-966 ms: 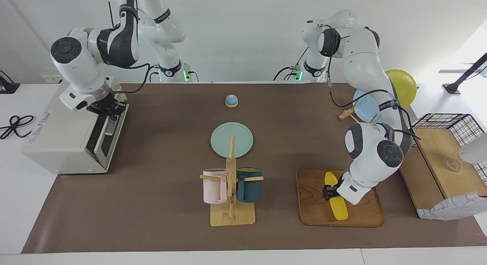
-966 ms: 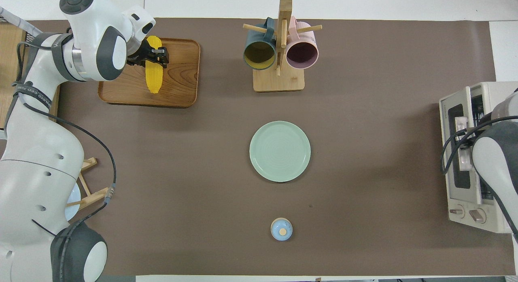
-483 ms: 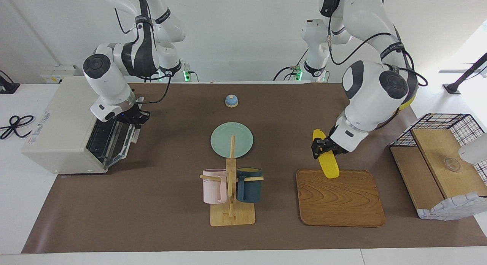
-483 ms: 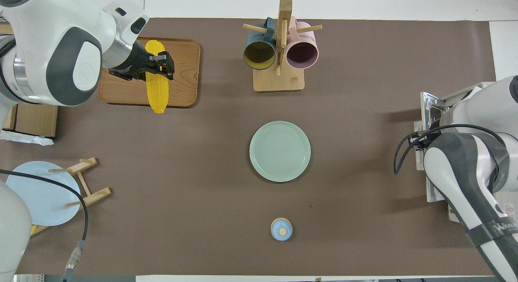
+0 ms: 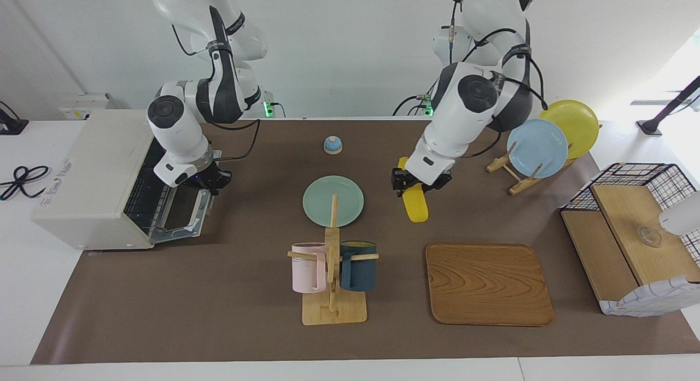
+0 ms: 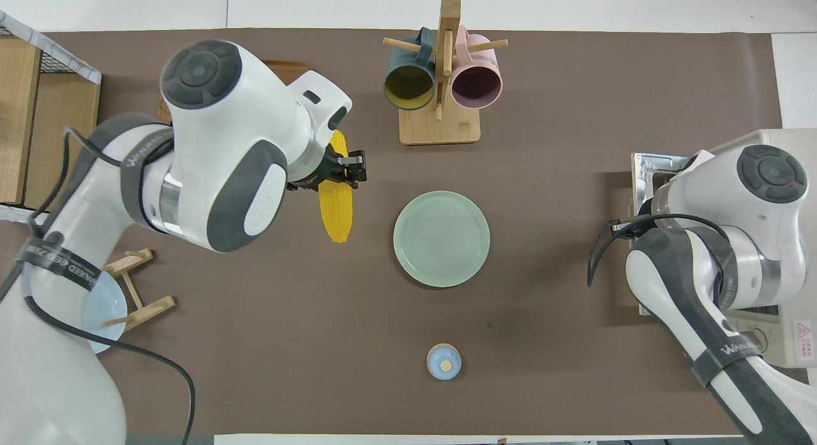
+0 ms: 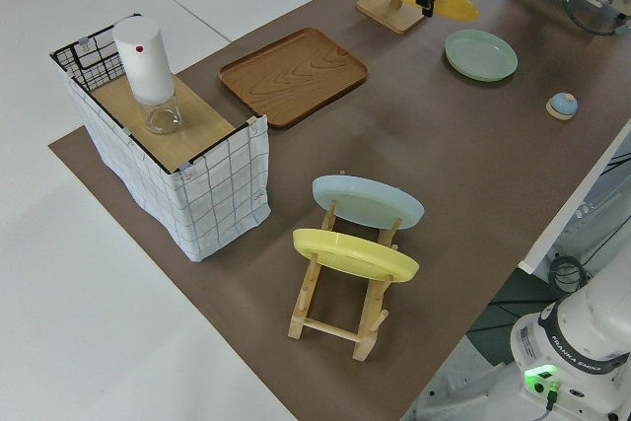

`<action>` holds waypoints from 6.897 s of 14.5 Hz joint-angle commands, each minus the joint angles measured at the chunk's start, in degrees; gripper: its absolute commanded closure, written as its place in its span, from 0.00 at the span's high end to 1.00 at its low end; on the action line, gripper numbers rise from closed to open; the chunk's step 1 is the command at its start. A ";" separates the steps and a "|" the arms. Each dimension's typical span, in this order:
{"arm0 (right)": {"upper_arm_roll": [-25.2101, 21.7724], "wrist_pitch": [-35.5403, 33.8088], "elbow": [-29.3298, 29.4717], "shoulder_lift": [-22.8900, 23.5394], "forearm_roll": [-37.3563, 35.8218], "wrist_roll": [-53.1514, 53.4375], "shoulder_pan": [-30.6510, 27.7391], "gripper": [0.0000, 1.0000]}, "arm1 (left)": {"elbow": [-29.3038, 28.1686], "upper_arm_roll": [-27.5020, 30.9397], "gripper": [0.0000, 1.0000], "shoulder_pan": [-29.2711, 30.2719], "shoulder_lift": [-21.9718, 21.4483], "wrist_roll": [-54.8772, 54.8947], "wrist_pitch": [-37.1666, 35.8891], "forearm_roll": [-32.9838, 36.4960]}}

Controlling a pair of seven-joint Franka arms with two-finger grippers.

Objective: Put corn in oven
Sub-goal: 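Carry the corn to the plate while the right gripper opens the oven door, then release the corn on the plate while the right gripper moves toward it, then grasp the rim of the green plate with the right gripper, then lift the plate and carry it into the oven with the right gripper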

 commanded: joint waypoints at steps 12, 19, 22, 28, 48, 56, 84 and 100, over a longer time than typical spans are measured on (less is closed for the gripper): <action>-0.63 1.88 1.69 4.07 2.37 3.69 5.68 0.27 | -10.83 1.03 0.00 -15.49 6.55 -9.13 29.25 -0.51; -0.37 -10.18 10.06 1.97 5.98 2.64 6.39 0.79 | -11.35 1.12 0.00 -16.37 8.06 -9.22 32.06 -0.42; -0.37 -11.05 9.97 1.79 5.98 1.76 6.21 0.89 | -11.61 1.21 0.00 -16.28 8.15 -9.04 32.33 -0.42; -0.37 -15.45 11.64 -0.06 6.25 -3.14 5.69 1.00 | -13.45 1.30 1.00 -16.28 8.06 -8.60 34.00 -0.33; -0.19 -17.49 33.16 11.00 4.84 33.81 31.60 1.00 | -5.56 1.91 1.00 13.84 -14.44 13.69 -5.53 -0.16; -0.02 -9.58 33.71 21.82 -6.67 46.49 43.30 1.00 | -3.43 2.09 1.00 22.48 -19.18 24.70 -17.58 7.21; -0.37 -15.45 18.51 4.27 -17.61 15.85 29.62 0.00 | -5.11 -2.31 1.00 24.41 -21.03 24.54 -19.09 11.01; -0.89 -10.80 -1.98 -12.62 -9.40 -8.96 2.01 0.00 | -4.93 -2.22 1.00 24.41 -20.59 25.24 -17.94 10.21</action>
